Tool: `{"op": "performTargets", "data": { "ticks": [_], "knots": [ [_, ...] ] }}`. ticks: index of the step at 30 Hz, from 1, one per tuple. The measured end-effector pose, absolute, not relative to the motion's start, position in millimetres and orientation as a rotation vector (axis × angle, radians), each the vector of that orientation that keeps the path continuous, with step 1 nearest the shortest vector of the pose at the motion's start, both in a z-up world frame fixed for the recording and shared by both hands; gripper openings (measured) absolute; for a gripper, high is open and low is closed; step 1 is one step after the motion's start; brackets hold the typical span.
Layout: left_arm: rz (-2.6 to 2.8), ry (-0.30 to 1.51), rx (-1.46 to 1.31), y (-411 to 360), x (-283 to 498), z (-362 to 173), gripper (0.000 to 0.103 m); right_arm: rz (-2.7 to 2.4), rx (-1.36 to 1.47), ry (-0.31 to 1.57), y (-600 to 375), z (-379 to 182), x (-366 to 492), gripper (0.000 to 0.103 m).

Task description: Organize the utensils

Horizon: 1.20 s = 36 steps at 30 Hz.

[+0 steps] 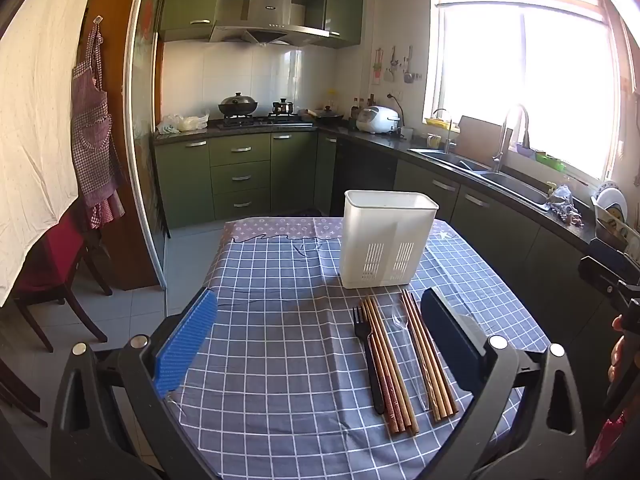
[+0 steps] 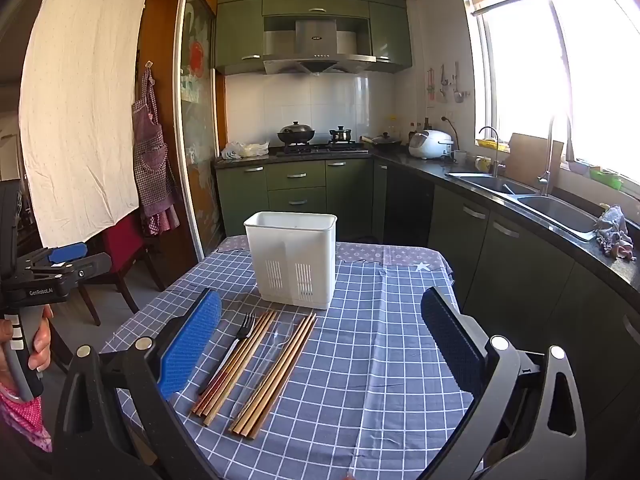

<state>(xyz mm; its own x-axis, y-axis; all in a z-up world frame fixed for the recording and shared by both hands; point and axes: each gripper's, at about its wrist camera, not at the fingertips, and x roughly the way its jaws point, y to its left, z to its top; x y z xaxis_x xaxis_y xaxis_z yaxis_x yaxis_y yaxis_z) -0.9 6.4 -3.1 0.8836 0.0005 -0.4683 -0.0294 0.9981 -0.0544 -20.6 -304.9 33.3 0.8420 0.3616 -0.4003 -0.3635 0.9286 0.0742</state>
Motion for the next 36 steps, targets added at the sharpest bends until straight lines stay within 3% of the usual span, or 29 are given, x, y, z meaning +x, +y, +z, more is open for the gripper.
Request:
{"op": "performTargets", "data": {
  "ticks": [36],
  "knots": [
    [0.019, 0.501, -0.060, 9.7, -1.3, -11.9, 0.097, 0.381, -0.008, 0.442, -305.8, 21.7, -14.1, 0.099]
  ]
}}
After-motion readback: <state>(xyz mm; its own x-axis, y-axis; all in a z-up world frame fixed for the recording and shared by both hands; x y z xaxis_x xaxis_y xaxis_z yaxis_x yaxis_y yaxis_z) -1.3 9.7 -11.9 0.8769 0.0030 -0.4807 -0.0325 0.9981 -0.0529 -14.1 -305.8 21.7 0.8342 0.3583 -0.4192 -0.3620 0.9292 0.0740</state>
